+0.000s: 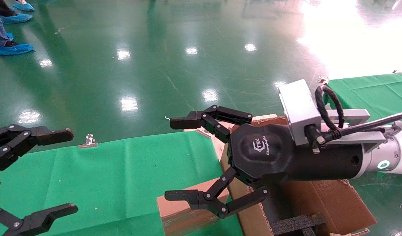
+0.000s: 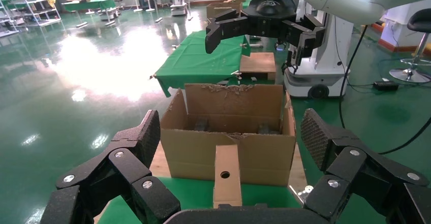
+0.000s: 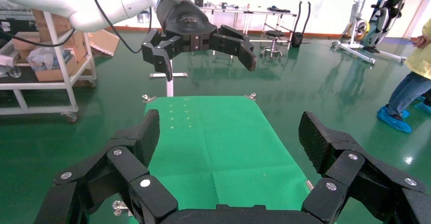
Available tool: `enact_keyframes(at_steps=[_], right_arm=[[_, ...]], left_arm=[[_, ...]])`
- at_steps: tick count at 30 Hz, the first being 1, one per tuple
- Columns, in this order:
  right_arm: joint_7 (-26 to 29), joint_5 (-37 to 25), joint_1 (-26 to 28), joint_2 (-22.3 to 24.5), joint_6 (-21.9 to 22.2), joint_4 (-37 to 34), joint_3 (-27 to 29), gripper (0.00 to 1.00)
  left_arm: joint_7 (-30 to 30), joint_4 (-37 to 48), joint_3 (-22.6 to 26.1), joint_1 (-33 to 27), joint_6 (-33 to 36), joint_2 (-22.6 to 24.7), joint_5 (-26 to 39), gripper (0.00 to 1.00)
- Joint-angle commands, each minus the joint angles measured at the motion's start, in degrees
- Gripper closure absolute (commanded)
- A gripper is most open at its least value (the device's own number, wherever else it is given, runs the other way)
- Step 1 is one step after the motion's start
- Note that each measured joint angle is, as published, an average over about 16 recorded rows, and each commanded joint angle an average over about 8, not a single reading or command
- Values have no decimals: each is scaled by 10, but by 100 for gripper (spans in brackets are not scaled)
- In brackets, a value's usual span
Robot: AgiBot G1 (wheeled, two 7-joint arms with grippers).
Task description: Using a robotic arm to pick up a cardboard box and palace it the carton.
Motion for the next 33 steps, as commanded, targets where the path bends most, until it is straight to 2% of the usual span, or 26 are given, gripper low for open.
enact_keyframes(at_steps=[1, 12, 13, 20, 21, 28, 33], right_arm=[[0, 0, 0, 0, 0, 0, 0, 0], [0, 0, 0, 0, 0, 0, 0, 0], [0, 0, 0, 0, 0, 0, 0, 0], [0, 0, 0, 0, 0, 0, 0, 0], [0, 0, 0, 0, 0, 0, 0, 0], [0, -1, 0, 1, 0, 0, 0, 0], [1, -28, 13, 6, -4, 3, -10, 0]], left_arm=[[0, 0, 0, 0, 0, 0, 0, 0], [0, 0, 0, 0, 0, 0, 0, 0], [0, 0, 0, 0, 0, 0, 0, 6], [0, 0, 0, 0, 0, 0, 0, 93], [0, 0, 0, 0, 0, 0, 0, 99], [0, 0, 0, 0, 0, 0, 0, 100], [0, 0, 0, 0, 0, 0, 0, 100]])
